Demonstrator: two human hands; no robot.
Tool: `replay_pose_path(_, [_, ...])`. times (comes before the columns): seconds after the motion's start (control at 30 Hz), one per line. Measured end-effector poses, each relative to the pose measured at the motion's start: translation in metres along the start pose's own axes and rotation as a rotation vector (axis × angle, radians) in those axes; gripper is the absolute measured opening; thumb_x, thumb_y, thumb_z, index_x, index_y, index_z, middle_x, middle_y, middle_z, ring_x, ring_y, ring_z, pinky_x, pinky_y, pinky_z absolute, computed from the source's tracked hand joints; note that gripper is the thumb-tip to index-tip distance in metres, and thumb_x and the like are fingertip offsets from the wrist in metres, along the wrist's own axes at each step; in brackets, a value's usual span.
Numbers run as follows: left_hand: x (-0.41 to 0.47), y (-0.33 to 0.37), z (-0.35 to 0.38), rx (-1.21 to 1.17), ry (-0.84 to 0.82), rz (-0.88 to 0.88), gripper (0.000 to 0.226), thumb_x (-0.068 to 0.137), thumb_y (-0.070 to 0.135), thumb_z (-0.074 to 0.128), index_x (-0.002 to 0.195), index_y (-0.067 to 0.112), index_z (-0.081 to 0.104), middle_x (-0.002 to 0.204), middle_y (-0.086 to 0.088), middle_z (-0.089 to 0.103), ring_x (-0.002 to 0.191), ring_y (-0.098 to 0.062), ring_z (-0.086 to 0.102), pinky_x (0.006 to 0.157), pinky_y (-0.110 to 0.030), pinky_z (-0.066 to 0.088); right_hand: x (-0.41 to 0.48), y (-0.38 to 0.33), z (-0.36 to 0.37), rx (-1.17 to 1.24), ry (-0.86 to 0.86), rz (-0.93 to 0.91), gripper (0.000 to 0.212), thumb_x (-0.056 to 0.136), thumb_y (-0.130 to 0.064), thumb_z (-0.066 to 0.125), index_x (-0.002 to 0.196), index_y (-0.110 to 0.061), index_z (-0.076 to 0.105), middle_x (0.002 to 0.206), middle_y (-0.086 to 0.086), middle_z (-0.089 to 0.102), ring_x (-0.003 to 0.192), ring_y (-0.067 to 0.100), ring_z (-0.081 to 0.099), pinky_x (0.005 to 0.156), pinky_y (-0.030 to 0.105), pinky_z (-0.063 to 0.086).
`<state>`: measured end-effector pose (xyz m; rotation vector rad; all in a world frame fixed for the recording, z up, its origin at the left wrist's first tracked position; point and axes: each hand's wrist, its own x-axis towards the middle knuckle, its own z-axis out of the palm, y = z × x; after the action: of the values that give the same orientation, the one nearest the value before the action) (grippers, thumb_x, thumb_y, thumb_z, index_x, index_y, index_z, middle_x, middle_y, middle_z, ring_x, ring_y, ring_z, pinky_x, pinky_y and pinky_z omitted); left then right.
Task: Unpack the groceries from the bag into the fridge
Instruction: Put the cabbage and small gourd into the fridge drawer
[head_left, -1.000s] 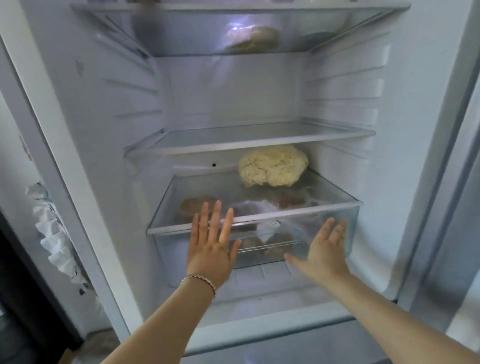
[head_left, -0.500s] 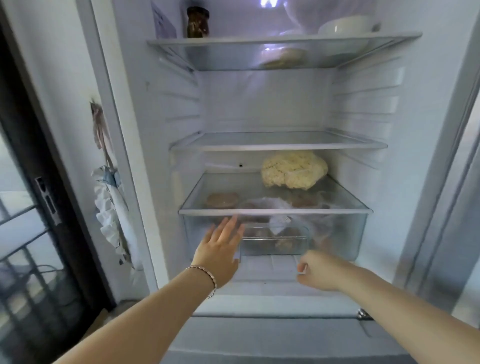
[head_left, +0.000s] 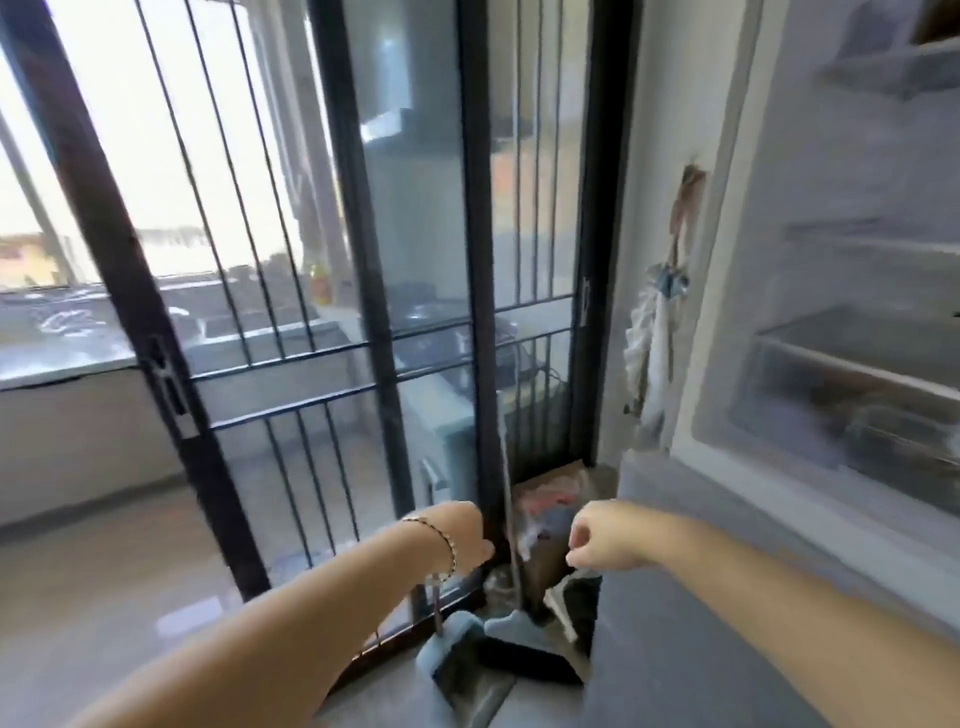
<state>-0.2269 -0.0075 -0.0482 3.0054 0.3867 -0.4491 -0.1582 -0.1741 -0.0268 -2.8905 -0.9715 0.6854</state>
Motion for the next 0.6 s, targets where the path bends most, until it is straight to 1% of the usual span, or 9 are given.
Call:
replay_pose_path(0.03, [-0.023,-0.028,0.012,0.024,-0.001,-0.024,0.035,0.096,0.024,0.042,0.118,0.002,0.058,0.119,-0.013,0.06,0.112,-0.031,0.056,0.089,-0.034,0.046,-0.002,-0.031,0.006,-0.043,-0.019,-0.07,0.035,0.09,-0.031,0.05,0.116,-0.011,0.062,0.119,0.006,0.063,0.108,0.026,0.059,0.081,0.031,0.048])
replay_pose_path(0.13, [-0.108,-0.106,0.046,-0.059,0.024,-0.265,0.038,0.093,0.031,0.042,0.111,0.001,0.059,0.117,-0.017,0.061,0.107,-0.033,0.057,0.086,-0.034,0.046,-0.009,-0.134,0.037,-0.173,-0.071,-0.319,0.034,0.09,-0.031,0.051,0.114,-0.009,0.062,0.117,0.007,0.064,0.105,0.025,0.06,0.075,0.028,0.044])
replay_pose_path(0.27, [-0.249,-0.196,0.093,-0.159,0.067,-0.574,0.031,0.091,0.025,0.044,0.11,0.006,0.061,0.117,-0.015,0.062,0.107,-0.031,0.058,0.084,-0.029,0.046,-0.047,-0.281,0.083,-0.349,-0.068,-0.594,0.039,0.093,-0.029,0.048,0.124,-0.006,0.056,0.122,0.01,0.059,0.111,0.028,0.056,0.091,0.034,0.047])
replay_pose_path(0.33, [-0.332,-0.232,0.116,-0.189,0.051,-0.736,0.031,0.091,0.027,0.046,0.109,0.007,0.062,0.117,-0.014,0.062,0.108,-0.03,0.058,0.083,-0.029,0.046,-0.08,-0.357,0.115,-0.481,-0.055,-0.765,0.042,0.095,-0.029,0.044,0.123,-0.001,0.057,0.124,0.015,0.058,0.113,0.031,0.055,0.092,0.034,0.045])
replay_pose_path(0.37, [-0.375,-0.248,0.128,-0.214,0.053,-0.816,0.031,0.09,0.029,0.047,0.107,0.008,0.063,0.116,-0.012,0.063,0.107,-0.029,0.059,0.082,-0.029,0.046,-0.099,-0.394,0.133,-0.518,-0.054,-0.844,0.042,0.095,-0.031,0.045,0.122,-0.001,0.058,0.122,0.015,0.059,0.114,0.032,0.055,0.091,0.032,0.045])
replay_pose_path(0.43, [-0.466,-0.274,0.154,-0.282,0.068,-0.953,0.032,0.088,0.033,0.048,0.103,0.01,0.064,0.115,-0.011,0.063,0.107,-0.028,0.059,0.083,-0.031,0.047,-0.14,-0.463,0.173,-0.521,-0.096,-0.965,0.039,0.092,-0.031,0.05,0.12,-0.005,0.061,0.108,0.008,0.063,0.113,0.029,0.056,0.09,0.03,0.045])
replay_pose_path(0.47, [-0.513,-0.282,0.167,-0.305,0.075,-1.023,0.031,0.087,0.033,0.048,0.102,0.011,0.064,0.116,-0.01,0.063,0.107,-0.028,0.059,0.084,-0.031,0.047,-0.163,-0.497,0.194,-0.545,-0.114,-1.029,0.037,0.091,-0.03,0.051,0.118,-0.005,0.062,0.101,0.006,0.063,0.11,0.028,0.057,0.087,0.029,0.046])
replay_pose_path(0.53, [-0.606,-0.294,0.196,-0.376,0.109,-1.167,0.029,0.088,0.031,0.046,0.103,0.013,0.063,0.116,-0.008,0.062,0.106,-0.028,0.059,0.083,-0.029,0.046,-0.219,-0.561,0.233,-0.604,-0.158,-1.136,0.036,0.091,-0.028,0.048,0.114,-0.004,0.063,0.103,0.012,0.064,0.096,0.026,0.058,0.076,0.028,0.043])
replay_pose_path(0.6, [-0.693,-0.297,0.222,-0.436,0.147,-1.307,0.025,0.088,0.028,0.044,0.1,0.016,0.063,0.114,-0.006,0.063,0.104,-0.028,0.06,0.08,-0.029,0.047,-0.279,-0.62,0.268,-0.64,-0.201,-1.259,0.035,0.093,-0.025,0.046,0.114,-0.001,0.062,0.105,0.017,0.06,0.085,0.019,0.046,0.074,0.027,0.04])
